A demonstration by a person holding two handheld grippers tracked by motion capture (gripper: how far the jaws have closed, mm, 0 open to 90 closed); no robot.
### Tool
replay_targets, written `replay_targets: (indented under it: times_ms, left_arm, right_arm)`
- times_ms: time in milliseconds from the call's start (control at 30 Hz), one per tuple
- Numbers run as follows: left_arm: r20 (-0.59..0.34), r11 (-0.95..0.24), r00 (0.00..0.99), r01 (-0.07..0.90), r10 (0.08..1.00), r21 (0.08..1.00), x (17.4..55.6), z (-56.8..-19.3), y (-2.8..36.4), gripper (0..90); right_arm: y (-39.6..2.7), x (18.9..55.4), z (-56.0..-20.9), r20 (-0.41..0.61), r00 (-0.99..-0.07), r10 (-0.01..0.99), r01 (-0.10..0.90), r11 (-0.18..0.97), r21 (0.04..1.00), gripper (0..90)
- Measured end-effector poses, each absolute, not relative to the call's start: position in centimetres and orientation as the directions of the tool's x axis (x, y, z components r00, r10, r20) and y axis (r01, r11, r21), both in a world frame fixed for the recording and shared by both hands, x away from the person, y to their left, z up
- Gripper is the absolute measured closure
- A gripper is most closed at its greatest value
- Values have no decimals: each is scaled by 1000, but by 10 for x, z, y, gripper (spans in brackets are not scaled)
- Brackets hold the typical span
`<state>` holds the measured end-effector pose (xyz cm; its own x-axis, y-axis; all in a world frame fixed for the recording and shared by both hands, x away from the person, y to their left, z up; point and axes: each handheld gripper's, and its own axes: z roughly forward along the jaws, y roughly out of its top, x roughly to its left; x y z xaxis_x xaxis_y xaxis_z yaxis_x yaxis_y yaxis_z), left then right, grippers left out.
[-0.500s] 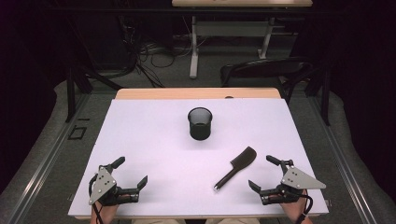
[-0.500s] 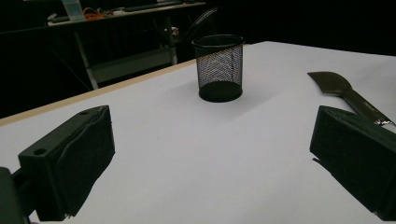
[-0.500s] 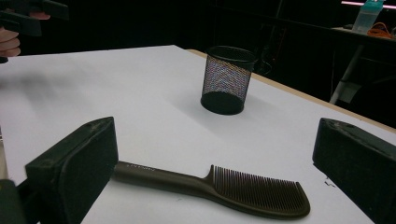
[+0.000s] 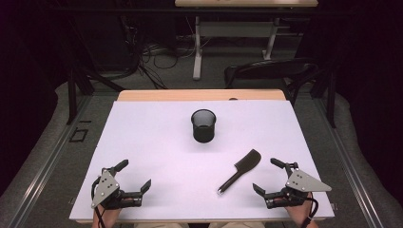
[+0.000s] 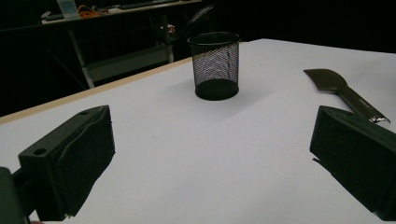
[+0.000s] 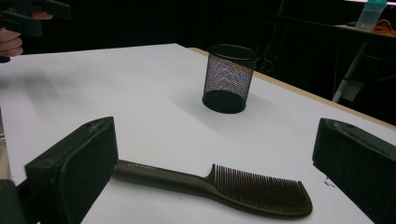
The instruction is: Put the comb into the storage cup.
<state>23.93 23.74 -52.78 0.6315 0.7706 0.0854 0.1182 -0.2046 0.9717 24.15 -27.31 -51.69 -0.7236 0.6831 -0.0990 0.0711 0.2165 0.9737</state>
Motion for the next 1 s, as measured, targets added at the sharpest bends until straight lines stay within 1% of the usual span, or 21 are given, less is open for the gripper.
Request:
replay_targets:
  times_ms: [100, 333, 467, 567, 667, 867, 1000]
  left_arm:
    - [86, -206, 634, 118, 769, 971, 239, -528, 236, 0]
    - [84, -208, 629, 125, 772, 970, 240, -528, 237, 0]
    - [90, -212, 627, 124, 774, 969, 240, -528, 237, 0]
    - [89, -214, 627, 126, 774, 969, 241, -529, 236, 0]
    - [88, -213, 627, 126, 774, 969, 240, -529, 236, 0]
    - [85, -209, 623, 128, 777, 970, 240, -528, 237, 0]
    - [87, -210, 624, 127, 777, 969, 241, -528, 237, 0]
  right_arm:
    - [-271, 244, -519, -93, -732, 675, 85, 226, 970, 0]
    - [-269, 246, -516, -97, -734, 673, 78, 225, 971, 0]
    - [-268, 247, -515, -81, -742, 666, 93, 221, 971, 0]
    - [-266, 249, -514, -107, -748, 655, 81, 250, 965, 0]
    - [-264, 251, -514, -94, -752, 652, 93, 247, 964, 0]
    - [-262, 254, -511, -106, -762, 639, 86, 262, 961, 1]
    - [-260, 261, -508, -133, -774, 619, 77, 301, 951, 1]
